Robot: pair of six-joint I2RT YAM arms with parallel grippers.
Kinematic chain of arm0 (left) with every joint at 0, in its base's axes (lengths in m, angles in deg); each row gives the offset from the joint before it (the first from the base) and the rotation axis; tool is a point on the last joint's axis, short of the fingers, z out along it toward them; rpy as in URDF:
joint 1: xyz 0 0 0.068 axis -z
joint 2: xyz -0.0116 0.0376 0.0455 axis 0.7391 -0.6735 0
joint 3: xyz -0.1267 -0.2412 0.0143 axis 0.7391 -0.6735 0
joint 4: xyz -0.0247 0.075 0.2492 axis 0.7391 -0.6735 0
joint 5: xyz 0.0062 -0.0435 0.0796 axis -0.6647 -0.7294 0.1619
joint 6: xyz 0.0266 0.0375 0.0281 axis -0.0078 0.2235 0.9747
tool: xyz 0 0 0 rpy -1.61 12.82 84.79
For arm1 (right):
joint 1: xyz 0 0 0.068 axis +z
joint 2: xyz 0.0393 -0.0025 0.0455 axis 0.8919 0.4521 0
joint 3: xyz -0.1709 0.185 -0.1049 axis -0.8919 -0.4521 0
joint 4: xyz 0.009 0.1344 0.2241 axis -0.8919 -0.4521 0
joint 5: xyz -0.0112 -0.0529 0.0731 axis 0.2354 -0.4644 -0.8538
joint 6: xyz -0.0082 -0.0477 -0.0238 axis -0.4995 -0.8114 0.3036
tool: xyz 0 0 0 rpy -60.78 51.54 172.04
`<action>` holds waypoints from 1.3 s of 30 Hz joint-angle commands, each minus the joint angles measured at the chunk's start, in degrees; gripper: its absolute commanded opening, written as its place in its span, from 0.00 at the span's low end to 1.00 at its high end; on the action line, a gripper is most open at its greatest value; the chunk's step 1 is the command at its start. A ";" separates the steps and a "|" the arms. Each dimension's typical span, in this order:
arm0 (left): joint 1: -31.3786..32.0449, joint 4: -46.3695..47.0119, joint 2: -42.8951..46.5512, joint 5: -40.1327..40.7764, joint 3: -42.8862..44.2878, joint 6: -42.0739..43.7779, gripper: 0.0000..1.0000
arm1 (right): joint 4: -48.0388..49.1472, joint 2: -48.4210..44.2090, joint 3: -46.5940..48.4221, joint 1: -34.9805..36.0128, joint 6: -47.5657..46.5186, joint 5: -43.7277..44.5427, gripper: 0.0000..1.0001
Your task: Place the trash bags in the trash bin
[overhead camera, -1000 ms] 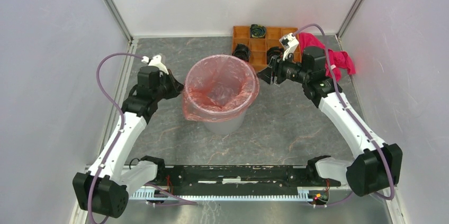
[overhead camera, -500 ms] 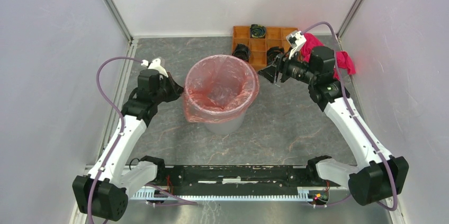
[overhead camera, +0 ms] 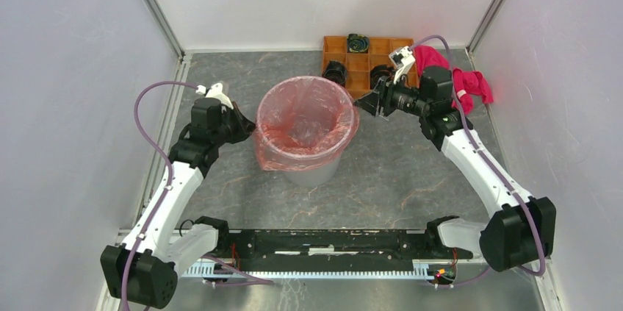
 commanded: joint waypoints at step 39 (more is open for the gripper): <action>-0.32 11.53 3.66 -3.08 -14.79 -12.20 0.02 | 14.15 6.33 -13.52 0.13 2.91 0.20 0.00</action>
